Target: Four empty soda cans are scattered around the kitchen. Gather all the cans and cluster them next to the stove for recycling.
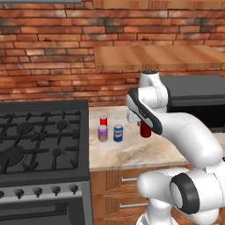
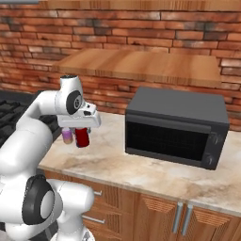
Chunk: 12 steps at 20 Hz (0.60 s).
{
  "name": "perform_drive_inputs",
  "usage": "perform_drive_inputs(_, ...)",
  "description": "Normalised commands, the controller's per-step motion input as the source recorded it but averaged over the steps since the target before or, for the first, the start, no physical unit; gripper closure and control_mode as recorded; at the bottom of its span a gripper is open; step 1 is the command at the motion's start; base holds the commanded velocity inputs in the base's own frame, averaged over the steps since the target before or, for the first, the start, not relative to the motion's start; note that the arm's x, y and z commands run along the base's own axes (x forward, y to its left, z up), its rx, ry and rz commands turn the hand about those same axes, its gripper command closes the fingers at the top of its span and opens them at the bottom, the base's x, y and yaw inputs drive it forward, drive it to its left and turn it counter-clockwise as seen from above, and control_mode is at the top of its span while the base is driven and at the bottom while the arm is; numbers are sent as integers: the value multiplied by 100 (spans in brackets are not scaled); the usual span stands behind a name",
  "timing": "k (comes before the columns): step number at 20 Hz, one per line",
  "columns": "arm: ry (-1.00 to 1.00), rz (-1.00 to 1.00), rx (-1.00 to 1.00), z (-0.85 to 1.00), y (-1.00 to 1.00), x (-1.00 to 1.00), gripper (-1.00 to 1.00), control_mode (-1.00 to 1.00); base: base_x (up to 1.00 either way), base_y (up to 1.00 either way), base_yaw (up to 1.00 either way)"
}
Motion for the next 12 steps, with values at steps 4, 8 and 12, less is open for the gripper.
perform_drive_inputs(4,0,0,0,0,0,0,100,100,23,0,0)
perform_drive_inputs(8,0,0,0,0,0,0,100,100,2,0,0)
perform_drive_inputs(12,0,0,0,0,0,0,100,100,0,0,0)
